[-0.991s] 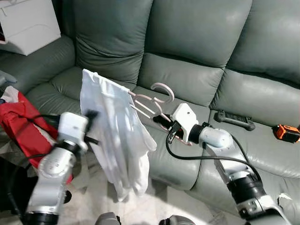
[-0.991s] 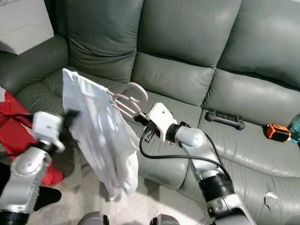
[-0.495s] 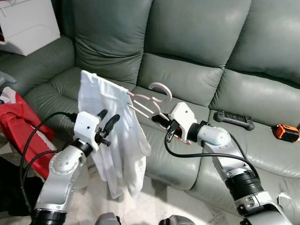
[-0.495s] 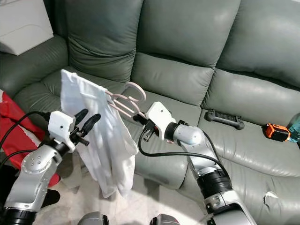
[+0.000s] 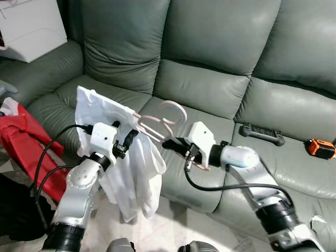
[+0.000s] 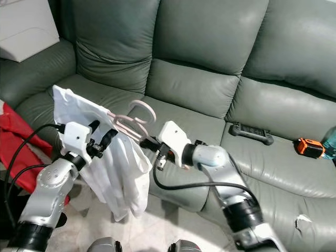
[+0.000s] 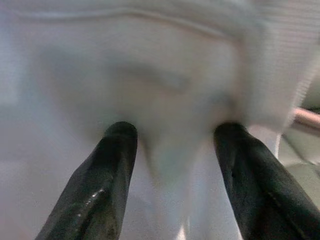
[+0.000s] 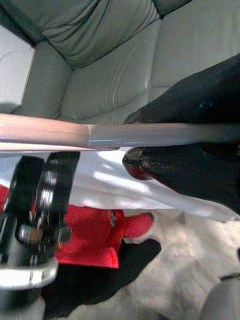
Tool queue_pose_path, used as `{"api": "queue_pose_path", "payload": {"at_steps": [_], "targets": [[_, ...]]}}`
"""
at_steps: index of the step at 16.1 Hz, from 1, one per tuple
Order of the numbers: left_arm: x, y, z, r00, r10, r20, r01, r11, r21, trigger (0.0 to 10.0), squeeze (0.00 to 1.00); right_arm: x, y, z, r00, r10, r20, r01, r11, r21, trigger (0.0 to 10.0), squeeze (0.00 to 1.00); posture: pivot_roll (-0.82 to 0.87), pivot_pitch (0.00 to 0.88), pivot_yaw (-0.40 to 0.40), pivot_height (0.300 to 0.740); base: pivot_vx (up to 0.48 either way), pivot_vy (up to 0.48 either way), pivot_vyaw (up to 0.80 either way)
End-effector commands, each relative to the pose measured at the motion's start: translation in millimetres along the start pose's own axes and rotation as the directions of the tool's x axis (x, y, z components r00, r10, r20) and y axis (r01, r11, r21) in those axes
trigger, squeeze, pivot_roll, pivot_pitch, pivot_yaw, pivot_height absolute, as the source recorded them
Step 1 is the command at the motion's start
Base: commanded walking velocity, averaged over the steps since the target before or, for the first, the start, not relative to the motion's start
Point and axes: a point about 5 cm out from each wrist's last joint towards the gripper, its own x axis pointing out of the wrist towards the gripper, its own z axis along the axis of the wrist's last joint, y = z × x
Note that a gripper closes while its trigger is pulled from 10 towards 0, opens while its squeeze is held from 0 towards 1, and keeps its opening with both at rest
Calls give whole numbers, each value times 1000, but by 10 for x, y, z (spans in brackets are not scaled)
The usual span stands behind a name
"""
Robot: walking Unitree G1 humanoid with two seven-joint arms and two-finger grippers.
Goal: Hang hanger
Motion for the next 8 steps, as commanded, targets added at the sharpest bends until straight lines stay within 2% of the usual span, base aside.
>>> {"api": "queue_pose_path", "payload": {"at_steps": [1, 2, 3, 4, 8], "targets": [[32, 55, 6, 999, 44, -6, -44, 999, 27, 10000, 1000, -1, 23, 212, 995, 37, 88, -34, 999, -42, 10000, 0, -76, 0, -24, 740, 0, 0, 0], [36, 88, -24, 997, 76, -22, -75, 996, 57, 5686, 1000, -34, 15, 220, 996, 38, 84, -35, 999, -41, 10000, 0, -79, 0, -24, 740, 0, 0, 0], [34, 91, -31, 996, 82, -17, -81, 996, 47, 0, 773, -45, 11, 227, 996, 36, 84, -33, 999, -38, 10000, 0, -79, 0, -24, 740, 0, 0, 0], [31, 102, -42, 996, 88, -17, -87, 995, 49, 0, 0, -46, 13, 238, 996, 36, 85, -33, 999, -35, 10000, 0, -79, 0, -24, 740, 0, 0, 0], [23, 148, -34, 993, 117, -4, -116, 990, 74, 0, 0, -13, 50, 242, 996, 39, 83, -37, 999, -35, 10000, 0, -72, 0, -24, 740, 0, 0, 0]]}}
